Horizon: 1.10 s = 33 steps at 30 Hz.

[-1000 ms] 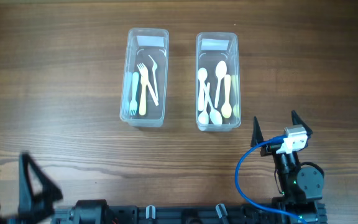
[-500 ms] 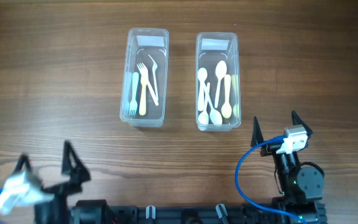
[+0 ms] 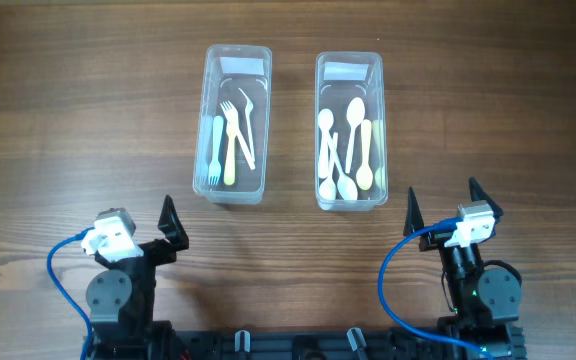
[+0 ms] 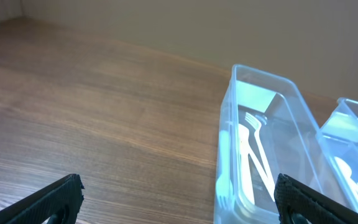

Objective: Pack container

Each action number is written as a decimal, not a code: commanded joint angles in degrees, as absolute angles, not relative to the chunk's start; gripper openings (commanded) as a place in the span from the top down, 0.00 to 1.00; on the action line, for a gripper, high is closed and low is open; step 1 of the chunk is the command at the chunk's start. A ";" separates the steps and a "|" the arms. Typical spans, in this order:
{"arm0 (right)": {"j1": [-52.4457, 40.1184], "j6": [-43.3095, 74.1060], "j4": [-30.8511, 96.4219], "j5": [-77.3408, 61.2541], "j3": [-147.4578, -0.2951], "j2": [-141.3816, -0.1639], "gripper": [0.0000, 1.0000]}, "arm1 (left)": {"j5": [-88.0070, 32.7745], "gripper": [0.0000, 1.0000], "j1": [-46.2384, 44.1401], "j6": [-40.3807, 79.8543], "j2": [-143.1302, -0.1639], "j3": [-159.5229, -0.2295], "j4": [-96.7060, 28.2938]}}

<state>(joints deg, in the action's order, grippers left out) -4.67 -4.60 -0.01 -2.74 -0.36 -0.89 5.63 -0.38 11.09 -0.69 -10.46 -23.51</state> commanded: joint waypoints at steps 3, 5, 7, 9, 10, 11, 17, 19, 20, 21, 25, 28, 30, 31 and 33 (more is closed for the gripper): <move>-4.27 -4.10 -0.25 -2.35 -0.30 -0.27 0.00 | 4.01 0.00 -0.51 11.42 -0.21 -6.76 -22.37; -4.27 -4.12 -0.25 -2.35 -0.30 -0.27 0.00 | 4.05 0.00 -0.25 11.38 -0.21 -6.74 -22.22; -4.27 -4.12 -0.25 -2.35 -0.30 -0.27 0.00 | 3.88 0.00 0.36 11.35 -0.21 -6.74 -22.22; -4.27 -4.12 -0.25 -2.35 -0.30 -0.27 0.00 | 2.85 0.00 1.56 10.37 -0.21 -6.74 -22.22; -4.27 -4.12 -0.25 -2.35 -0.30 -0.27 0.00 | 1.83 0.00 2.15 9.08 -0.21 -6.74 -22.22; -4.27 -4.12 -0.25 -2.35 -0.30 -0.27 0.00 | 0.40 0.00 2.81 7.25 -0.21 -6.74 -22.20; -4.27 -4.12 -0.25 -2.35 -0.30 -0.27 0.00 | -6.42 0.00 3.77 -2.52 -0.21 -6.74 -22.24; -4.27 -4.12 -0.25 -2.35 -0.30 -0.27 0.00 | -7.09 0.00 3.77 -3.03 -0.21 -6.74 -22.26; -4.27 -4.10 -0.25 -2.35 -0.30 -0.27 0.00 | -7.11 0.00 3.77 -3.03 -0.21 -6.74 -22.26; -4.27 -4.12 -0.25 -2.35 -0.30 -0.27 0.00 | -7.09 0.00 3.77 -3.03 -0.21 -6.74 -22.26; -4.27 -4.12 -0.25 -2.35 -0.30 -0.27 0.00 | -7.03 0.00 3.73 -3.01 -0.21 -6.74 -22.26; -4.27 -4.12 -0.25 -2.35 -0.30 -0.27 0.00 | -7.05 0.00 2.76 -3.01 -0.21 -6.74 -22.26; -4.27 -4.14 -0.25 -2.35 -0.30 -0.27 0.00 | -7.05 0.00 1.69 -3.01 -0.21 -6.74 -22.26; -4.27 -4.12 -0.25 -2.35 -0.30 -0.27 0.00 | -7.03 0.00 1.30 -3.01 -0.21 -6.74 -22.26; -4.27 -4.12 -0.25 -2.35 -0.30 -0.27 0.00 | -7.05 0.00 0.95 -3.01 -0.21 -6.74 -22.26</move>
<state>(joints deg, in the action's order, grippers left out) -4.67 -4.60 -0.01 -2.74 -0.36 -0.89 -5.93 2.07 -1.50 -0.69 -7.16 -22.65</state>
